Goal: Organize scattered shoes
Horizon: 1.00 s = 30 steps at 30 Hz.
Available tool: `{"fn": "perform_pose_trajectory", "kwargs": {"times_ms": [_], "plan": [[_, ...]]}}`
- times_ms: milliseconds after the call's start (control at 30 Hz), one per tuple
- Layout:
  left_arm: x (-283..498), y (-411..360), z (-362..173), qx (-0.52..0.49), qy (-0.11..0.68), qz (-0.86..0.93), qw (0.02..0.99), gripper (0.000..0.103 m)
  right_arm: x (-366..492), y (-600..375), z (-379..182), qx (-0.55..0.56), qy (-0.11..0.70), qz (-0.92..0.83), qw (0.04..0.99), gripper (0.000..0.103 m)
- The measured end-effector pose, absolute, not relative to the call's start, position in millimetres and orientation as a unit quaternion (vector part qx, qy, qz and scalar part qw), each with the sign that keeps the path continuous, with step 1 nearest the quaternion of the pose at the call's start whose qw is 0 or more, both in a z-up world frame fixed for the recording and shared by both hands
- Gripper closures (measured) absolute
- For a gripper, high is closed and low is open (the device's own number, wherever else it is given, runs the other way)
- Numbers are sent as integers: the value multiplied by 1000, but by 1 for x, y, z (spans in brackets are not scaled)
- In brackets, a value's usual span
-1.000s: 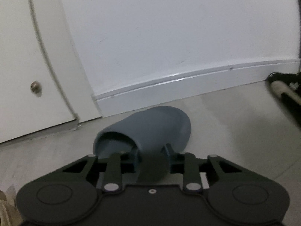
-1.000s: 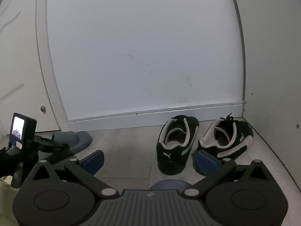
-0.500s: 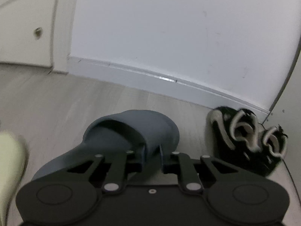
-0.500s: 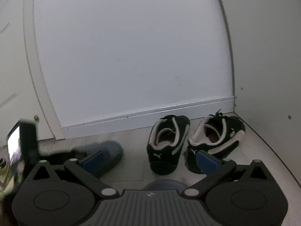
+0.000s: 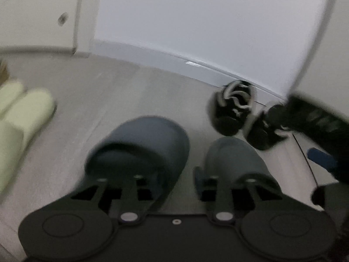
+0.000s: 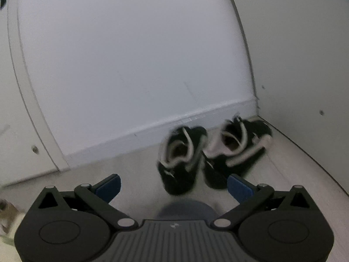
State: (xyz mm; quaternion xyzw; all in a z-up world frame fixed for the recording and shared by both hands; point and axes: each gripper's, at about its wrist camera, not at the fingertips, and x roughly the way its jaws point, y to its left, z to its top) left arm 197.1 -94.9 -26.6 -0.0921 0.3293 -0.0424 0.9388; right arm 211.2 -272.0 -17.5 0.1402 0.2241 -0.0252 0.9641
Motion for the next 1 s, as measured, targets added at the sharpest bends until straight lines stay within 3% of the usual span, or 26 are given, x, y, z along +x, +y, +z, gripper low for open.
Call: {"fn": "perform_pose_trajectory", "kwargs": {"times_ms": [200, 300, 433, 533, 700, 867, 1000], "plan": [[143, -46, 22, -18, 233, -88, 968, 21, 194, -274, -9, 106, 235, -42, 965, 0], [111, -9, 16, -25, 201, -69, 977, 21, 183, -264, -12, 86, 266, -49, 959, 0], [99, 30, 11, -141, 187, -33, 972, 21, 168, -229, -39, 40, 344, -24, 938, 0], [104, 45, 5, -200, 183, -19, 962, 21, 168, -194, -63, -68, 386, -33, 919, 0], [110, 46, -1, -201, 197, -19, 959, 21, 168, -179, -78, -124, 401, -16, 907, 2], [106, 48, 2, -202, 183, -22, 962, 21, 177, -203, -76, -63, 434, 31, 898, 18], [103, 47, 4, -196, 177, -24, 964, 21, 185, -208, -71, -159, 442, -4, 883, 18]]}}
